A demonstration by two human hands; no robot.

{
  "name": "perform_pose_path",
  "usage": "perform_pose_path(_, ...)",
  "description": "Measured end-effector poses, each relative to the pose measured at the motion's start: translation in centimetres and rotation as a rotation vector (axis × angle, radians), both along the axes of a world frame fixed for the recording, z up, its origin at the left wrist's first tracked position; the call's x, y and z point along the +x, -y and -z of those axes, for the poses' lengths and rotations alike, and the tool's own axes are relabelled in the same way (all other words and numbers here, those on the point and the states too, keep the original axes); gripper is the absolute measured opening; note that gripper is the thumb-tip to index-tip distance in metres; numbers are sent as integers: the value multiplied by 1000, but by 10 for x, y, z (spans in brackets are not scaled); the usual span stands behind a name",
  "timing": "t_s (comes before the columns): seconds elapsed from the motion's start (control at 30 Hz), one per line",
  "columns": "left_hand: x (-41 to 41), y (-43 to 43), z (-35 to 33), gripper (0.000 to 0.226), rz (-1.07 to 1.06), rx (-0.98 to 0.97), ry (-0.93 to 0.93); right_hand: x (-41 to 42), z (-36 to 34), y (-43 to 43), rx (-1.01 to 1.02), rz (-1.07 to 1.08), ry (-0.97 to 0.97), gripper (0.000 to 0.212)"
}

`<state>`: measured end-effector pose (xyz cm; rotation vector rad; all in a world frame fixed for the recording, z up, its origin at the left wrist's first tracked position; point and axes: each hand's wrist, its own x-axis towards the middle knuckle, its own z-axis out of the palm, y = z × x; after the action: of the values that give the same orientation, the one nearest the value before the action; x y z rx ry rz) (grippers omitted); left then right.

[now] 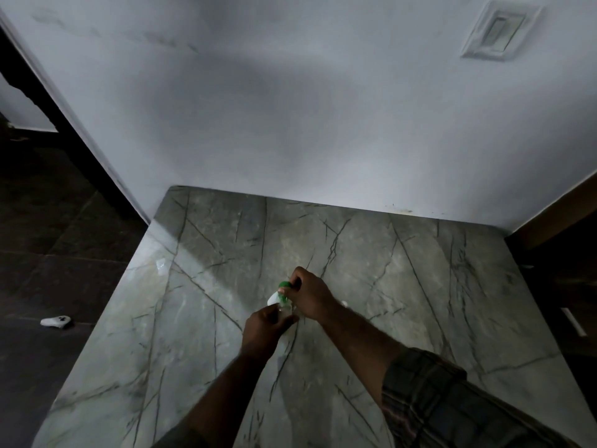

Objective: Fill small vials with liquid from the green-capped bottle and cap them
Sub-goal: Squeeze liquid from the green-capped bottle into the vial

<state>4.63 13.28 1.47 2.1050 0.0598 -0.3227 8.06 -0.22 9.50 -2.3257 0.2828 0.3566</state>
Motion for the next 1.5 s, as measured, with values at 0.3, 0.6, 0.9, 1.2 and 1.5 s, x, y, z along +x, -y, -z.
perform_pose_path(0.3, -3, -3, 6, 21, 6, -10, -15, -3, 5, 0, 7, -11, 0, 29)
perform_pose_path(0.6, 0, -3, 4, 23, 29, 7, -7, -1, 6, -1, -12, -7, -1, 26)
perform_pose_path(0.9, 2, -3, -4, 24, 41, 50, 29, 6, 3, -1, -28, -10, -27, 29)
perform_pose_path(1.2, 1, -6, -1, 28, 80, 80, 28, 1, 10, 0, -51, -13, -23, 27)
perform_pose_path(1.5, 3, -6, -2, 21, 90, 59, 5, 1, 6, 0, -55, -25, -26, 27)
